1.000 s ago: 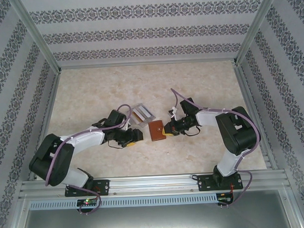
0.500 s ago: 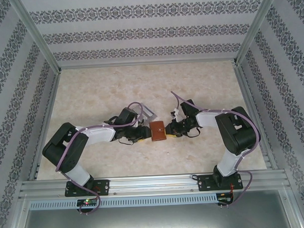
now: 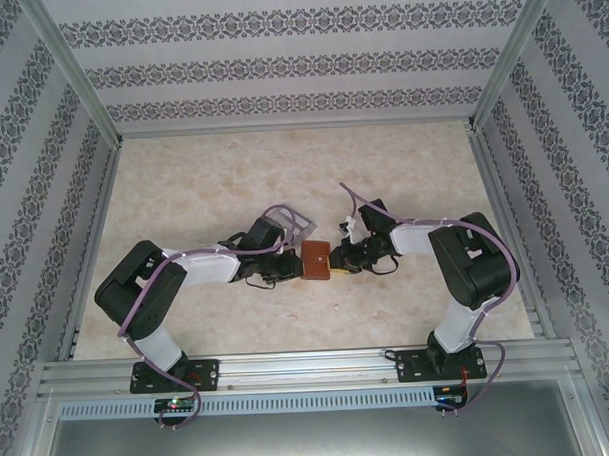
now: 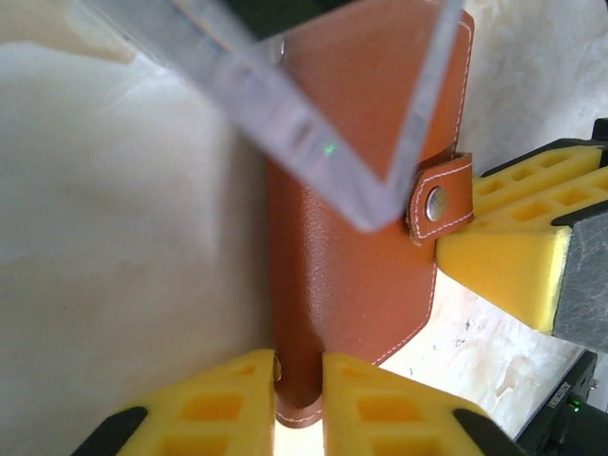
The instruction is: Put the credit cards into the card holder
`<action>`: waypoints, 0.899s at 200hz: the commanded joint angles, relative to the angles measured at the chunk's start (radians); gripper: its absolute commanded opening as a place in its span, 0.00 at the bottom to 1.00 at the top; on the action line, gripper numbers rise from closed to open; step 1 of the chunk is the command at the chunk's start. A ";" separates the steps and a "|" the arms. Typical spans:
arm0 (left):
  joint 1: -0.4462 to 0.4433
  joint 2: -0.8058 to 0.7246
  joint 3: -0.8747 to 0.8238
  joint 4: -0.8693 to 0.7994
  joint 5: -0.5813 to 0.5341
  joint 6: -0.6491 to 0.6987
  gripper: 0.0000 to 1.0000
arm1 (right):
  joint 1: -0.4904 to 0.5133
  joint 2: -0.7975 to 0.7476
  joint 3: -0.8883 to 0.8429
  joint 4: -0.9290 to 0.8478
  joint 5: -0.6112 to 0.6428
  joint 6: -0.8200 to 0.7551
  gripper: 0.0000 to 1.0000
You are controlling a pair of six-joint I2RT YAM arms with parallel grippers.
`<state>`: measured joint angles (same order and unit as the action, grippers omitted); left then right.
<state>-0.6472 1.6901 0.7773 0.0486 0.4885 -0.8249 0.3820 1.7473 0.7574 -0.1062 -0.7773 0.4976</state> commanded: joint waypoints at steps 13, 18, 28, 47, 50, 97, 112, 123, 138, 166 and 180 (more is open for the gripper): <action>-0.017 0.011 0.013 -0.007 -0.001 0.008 0.00 | 0.017 -0.044 -0.040 0.040 -0.020 0.020 0.20; -0.017 0.006 0.012 -0.010 -0.003 0.010 0.00 | 0.017 -0.054 -0.045 0.040 -0.010 0.024 0.21; -0.018 -0.002 0.007 -0.012 0.001 0.010 0.00 | 0.016 -0.082 -0.055 0.031 0.031 0.038 0.26; -0.018 -0.024 -0.006 -0.014 0.011 0.009 0.00 | 0.021 -0.160 -0.087 0.024 0.127 0.080 0.31; -0.017 -0.028 -0.008 -0.014 0.012 0.009 0.00 | 0.021 -0.173 -0.091 0.023 0.138 0.084 0.31; -0.017 -0.071 -0.052 0.006 -0.059 0.021 0.47 | 0.018 -0.208 -0.080 0.017 0.212 0.108 0.38; -0.016 -0.040 -0.041 0.041 -0.039 0.022 0.47 | 0.022 -0.168 -0.062 0.039 0.209 0.118 0.37; -0.016 -0.018 -0.034 0.070 -0.029 0.020 0.47 | 0.022 -0.143 -0.058 0.065 0.216 0.128 0.36; -0.016 0.004 -0.030 0.108 -0.024 0.016 0.47 | 0.023 -0.113 -0.051 0.101 0.219 0.147 0.37; -0.019 0.029 -0.024 0.155 -0.034 0.015 0.38 | 0.032 -0.073 -0.047 0.172 0.179 0.182 0.38; -0.025 0.041 -0.032 0.196 -0.036 0.004 0.31 | 0.037 -0.059 -0.052 0.202 0.151 0.192 0.37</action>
<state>-0.6514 1.6909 0.7372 0.1387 0.4618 -0.8188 0.4023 1.6539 0.6930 0.0128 -0.5926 0.6537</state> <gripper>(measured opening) 0.354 0.374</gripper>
